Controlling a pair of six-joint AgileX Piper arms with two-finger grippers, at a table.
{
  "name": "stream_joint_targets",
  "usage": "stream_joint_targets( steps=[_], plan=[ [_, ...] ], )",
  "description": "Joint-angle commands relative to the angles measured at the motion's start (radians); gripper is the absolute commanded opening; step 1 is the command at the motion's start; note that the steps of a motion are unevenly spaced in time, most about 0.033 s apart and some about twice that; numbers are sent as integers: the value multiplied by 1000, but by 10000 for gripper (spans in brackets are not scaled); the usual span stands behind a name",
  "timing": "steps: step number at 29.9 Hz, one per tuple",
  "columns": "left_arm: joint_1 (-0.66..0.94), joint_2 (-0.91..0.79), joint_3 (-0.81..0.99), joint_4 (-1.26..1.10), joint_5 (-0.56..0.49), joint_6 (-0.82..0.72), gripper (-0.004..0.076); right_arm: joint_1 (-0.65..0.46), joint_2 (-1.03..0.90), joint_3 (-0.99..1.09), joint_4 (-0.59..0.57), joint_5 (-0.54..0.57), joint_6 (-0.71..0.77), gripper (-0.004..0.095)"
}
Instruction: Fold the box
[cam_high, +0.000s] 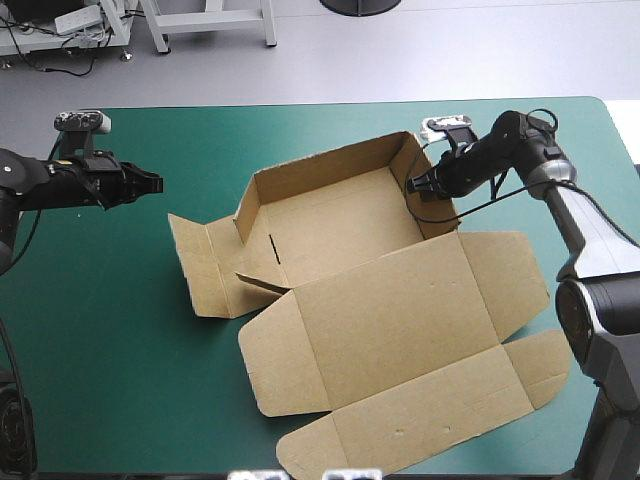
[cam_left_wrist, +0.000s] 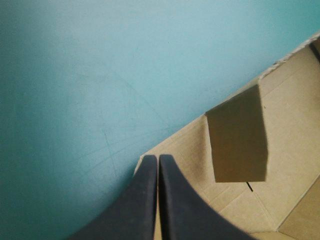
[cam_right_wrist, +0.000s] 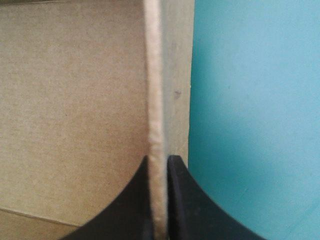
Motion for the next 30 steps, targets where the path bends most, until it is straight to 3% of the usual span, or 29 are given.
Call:
stream_joint_targets(
  steps=[1, 10, 17, 30],
  plan=[
    [-1, -5, -30, -83, -59, -21, -3, -19, -112, -111, 72, -19, 19, -18],
    [2, 49, -30, -240, -213, -23, -3, -94, -184, -387, 7, 130, 69, -18],
    [121, 51, -47, -549, -235, 64, -3, -157, -223, -499, -61, 199, 104, -18],
    [208, 188, -152, -758, 185, 111, -3, -176, -314, -539, 53, 155, 120, -18]
  ],
)
